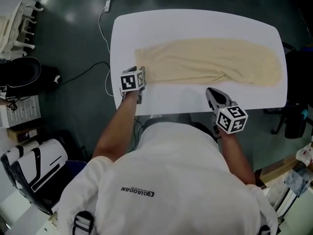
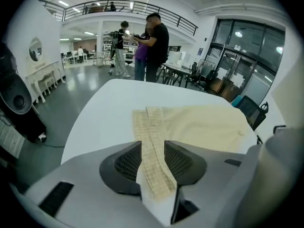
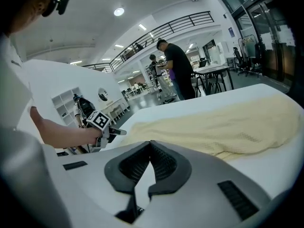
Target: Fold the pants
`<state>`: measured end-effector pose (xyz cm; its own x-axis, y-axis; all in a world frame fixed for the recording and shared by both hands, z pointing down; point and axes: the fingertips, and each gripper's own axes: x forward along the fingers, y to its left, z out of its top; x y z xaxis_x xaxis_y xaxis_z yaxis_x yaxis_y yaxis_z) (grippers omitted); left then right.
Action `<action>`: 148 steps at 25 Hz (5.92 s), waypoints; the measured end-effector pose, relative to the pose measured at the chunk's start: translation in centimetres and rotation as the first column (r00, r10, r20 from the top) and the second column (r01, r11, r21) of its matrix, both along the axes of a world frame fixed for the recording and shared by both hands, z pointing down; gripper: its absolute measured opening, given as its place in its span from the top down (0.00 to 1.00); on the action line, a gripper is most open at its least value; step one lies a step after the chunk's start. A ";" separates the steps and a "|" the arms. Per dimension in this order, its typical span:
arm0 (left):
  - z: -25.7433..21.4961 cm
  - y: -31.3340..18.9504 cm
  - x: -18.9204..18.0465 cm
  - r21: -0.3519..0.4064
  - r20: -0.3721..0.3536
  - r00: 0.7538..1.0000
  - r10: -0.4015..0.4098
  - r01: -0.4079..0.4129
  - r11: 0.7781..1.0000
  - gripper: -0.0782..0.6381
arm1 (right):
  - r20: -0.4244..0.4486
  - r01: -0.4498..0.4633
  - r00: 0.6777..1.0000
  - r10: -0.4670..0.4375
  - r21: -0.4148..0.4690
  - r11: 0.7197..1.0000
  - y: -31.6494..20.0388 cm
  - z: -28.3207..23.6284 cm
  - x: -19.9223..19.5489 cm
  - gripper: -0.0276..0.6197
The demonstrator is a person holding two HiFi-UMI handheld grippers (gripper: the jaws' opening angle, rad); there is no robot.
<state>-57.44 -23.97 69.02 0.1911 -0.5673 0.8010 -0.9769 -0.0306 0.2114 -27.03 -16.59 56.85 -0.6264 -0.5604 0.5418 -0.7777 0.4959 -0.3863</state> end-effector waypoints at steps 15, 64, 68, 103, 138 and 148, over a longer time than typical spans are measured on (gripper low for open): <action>3.2 -1.5 1.5 -0.067 0.119 0.991 -0.055 0.063 0.996 0.72 | 0.062 0.049 0.997 -0.047 -0.040 0.998 -2.7 2.4 5.7 0.93; -18.9 2.6 19.8 0.350 -0.176 0.963 0.204 -0.132 0.927 0.82 | 0.099 -0.429 0.903 0.419 0.130 0.894 20.8 -6.3 26.8 0.93; -19.1 3.2 24.2 0.345 -0.134 0.970 0.203 -0.147 0.927 0.82 | 0.110 -0.420 0.906 0.408 0.125 0.899 21.4 -5.8 32.0 0.93; -27.4 -3.6 38.1 0.463 -0.226 0.947 0.229 -0.103 0.881 0.82 | 0.113 -0.300 0.952 0.286 0.136 0.944 4.1 -6.2 42.3 0.93; -30.9 -9.9 59.4 0.501 -0.089 0.981 0.171 -0.104 0.859 0.82 | 0.216 -0.010 0.976 -0.032 0.190 0.982 -10.8 -7.9 54.6 0.93; -30.3 -11.5 66.6 0.484 -0.055 0.976 0.210 -0.157 0.861 0.82 | 0.243 -0.008 0.969 -0.038 0.189 0.982 -12.2 -7.3 59.3 0.93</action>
